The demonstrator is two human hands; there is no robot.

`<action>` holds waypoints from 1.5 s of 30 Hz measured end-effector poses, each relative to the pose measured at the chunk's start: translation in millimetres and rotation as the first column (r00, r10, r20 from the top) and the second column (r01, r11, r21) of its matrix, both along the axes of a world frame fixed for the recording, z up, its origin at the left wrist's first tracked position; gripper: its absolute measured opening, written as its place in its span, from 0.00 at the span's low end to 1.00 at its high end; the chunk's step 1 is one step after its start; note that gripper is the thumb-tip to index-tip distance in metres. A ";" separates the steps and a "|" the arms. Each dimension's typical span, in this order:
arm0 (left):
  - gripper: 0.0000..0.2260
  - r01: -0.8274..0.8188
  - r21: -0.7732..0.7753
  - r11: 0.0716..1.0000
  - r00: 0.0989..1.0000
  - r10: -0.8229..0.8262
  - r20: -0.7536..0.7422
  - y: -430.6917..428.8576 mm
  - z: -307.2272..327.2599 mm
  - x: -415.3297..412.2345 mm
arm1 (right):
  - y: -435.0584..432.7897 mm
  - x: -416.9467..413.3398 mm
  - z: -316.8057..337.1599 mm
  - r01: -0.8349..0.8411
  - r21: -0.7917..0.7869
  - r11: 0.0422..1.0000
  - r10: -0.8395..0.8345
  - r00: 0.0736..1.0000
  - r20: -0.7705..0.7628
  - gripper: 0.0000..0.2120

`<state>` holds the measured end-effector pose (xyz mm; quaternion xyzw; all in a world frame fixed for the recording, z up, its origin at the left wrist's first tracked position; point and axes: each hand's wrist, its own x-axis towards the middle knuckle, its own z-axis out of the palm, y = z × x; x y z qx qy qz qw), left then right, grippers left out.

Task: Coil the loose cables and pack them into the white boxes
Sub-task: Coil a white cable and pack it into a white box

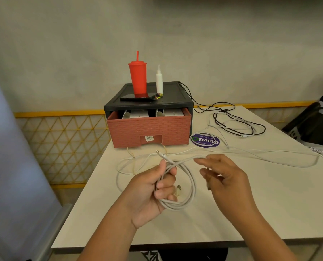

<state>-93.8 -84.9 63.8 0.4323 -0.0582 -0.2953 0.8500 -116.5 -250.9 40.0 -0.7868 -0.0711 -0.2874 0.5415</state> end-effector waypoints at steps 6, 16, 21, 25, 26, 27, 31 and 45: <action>0.15 -0.198 0.113 0.974 0.964 0.173 0.204 -10.6 -1.0 -7.3 | 13.3 -2.7 4.2 -0.131 0.354 0.926 0.227 0.943 -0.243 0.15; 0.17 -0.507 0.351 0.787 0.795 0.270 0.543 -15.0 -8.5 -5.8 | 18.1 -6.8 7.7 -0.187 0.806 0.561 0.542 0.820 -0.187 0.17; 0.18 -0.562 0.358 0.745 0.764 0.303 0.569 -19.5 -12.8 -7.6 | 33.2 -9.1 1.5 -0.169 0.716 0.677 0.510 0.809 -0.291 0.17; 0.17 -0.612 0.346 0.712 0.732 0.344 0.587 -21.7 -16.3 -7.1 | 39.6 -9.1 -6.2 -0.084 0.409 0.909 0.262 0.877 -0.402 0.09; 0.16 -0.627 0.339 0.701 0.722 0.361 0.590 -21.1 -16.3 -6.7 | 39.4 -9.3 -7.5 -0.053 0.305 0.951 0.179 0.897 -0.404 0.08; 0.15 -0.641 0.334 0.691 0.714 0.379 0.588 -20.2 -16.1 -5.7 | 39.1 -10.1 -8.7 -0.017 0.196 0.980 0.095 0.912 -0.398 0.09; 0.17 -0.672 0.337 0.660 0.704 0.427 0.567 -17.1 -18.3 0.9 | 37.5 -15.5 -12.5 0.046 -0.233 0.971 -0.120 0.941 -0.317 0.14; 0.15 -0.537 0.126 0.834 0.842 0.523 0.130 -10.2 -22.0 3.3 | 21.9 -19.2 -10.3 -0.141 -0.158 0.977 0.072 0.924 -0.374 0.10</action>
